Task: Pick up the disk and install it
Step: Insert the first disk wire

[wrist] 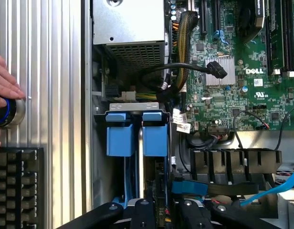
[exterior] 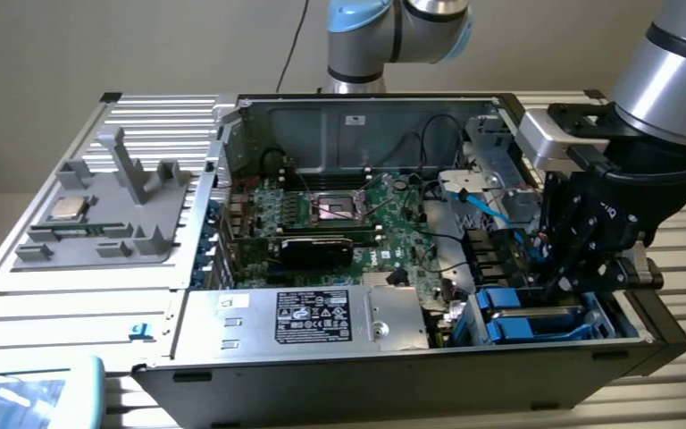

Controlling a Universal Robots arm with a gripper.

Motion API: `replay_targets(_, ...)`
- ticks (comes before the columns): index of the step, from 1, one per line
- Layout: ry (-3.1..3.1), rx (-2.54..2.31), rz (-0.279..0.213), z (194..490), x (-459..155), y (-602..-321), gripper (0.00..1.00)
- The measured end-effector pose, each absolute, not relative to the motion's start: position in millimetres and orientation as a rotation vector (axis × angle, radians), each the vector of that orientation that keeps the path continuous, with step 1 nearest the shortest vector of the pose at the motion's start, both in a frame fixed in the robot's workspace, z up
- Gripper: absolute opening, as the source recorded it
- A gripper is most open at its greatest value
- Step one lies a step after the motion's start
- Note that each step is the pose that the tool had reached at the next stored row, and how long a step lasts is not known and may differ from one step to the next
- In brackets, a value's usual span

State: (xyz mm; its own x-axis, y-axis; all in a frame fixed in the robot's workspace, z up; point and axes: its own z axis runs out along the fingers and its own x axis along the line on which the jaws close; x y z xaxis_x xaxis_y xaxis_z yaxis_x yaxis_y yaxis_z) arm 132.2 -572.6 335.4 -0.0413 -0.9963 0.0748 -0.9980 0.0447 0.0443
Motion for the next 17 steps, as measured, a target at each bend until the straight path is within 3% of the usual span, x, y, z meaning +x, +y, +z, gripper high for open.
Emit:
replay_targets(9, -2.206, 2.113, 0.033, 336.8, 132.5, -572.6, 0.25)
replay_targets(17, -2.203, 2.112, 0.037, 369.0, 143.6, -573.2, 0.25)
